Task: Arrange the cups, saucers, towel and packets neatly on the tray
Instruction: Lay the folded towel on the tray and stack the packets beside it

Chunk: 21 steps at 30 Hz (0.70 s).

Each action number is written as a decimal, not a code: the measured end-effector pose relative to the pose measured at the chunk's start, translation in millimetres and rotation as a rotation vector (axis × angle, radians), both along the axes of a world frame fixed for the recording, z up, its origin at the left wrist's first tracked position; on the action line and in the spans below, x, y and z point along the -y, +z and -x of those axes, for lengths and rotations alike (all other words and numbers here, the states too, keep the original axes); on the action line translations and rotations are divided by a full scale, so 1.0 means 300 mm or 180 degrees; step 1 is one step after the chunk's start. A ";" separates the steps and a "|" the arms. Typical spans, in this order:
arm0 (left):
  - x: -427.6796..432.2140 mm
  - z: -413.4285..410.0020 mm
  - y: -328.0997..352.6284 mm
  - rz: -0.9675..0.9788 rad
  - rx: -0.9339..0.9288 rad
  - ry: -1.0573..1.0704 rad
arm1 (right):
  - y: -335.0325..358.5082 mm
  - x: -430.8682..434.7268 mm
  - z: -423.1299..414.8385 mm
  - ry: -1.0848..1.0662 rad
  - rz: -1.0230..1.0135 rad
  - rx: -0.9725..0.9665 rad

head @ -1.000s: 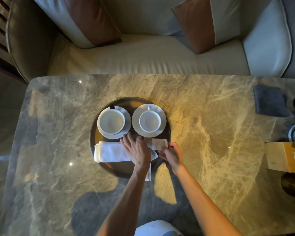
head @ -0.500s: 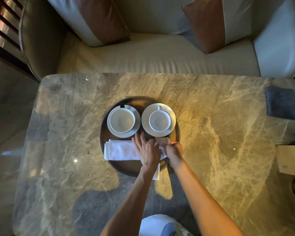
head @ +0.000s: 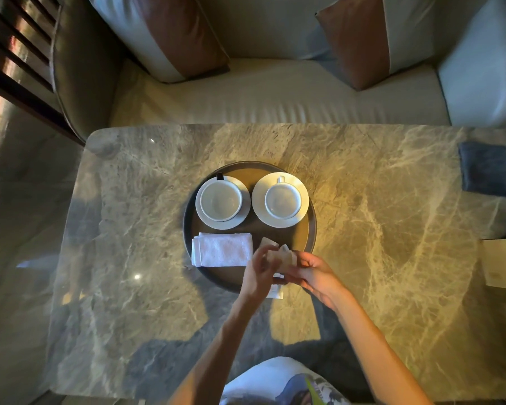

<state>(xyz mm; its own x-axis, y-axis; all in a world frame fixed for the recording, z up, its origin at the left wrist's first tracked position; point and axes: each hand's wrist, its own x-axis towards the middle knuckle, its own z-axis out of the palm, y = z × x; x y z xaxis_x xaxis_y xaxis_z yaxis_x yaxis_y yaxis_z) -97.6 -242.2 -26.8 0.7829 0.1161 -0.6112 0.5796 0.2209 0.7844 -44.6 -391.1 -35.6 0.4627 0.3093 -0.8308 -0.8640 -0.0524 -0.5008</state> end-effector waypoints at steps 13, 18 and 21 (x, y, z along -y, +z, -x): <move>-0.165 0.114 0.012 -0.0575 -0.0259 0.0244 | -0.102 -0.226 -0.058 0.2291 0.2366 0.2892; -0.182 0.125 0.022 -0.0513 -0.0338 0.0357 | -0.100 -0.228 -0.066 0.2038 0.2391 0.2453; -0.178 0.125 0.028 -0.0393 -0.0321 0.0394 | -0.068 -0.162 -0.063 0.1380 0.1947 0.1818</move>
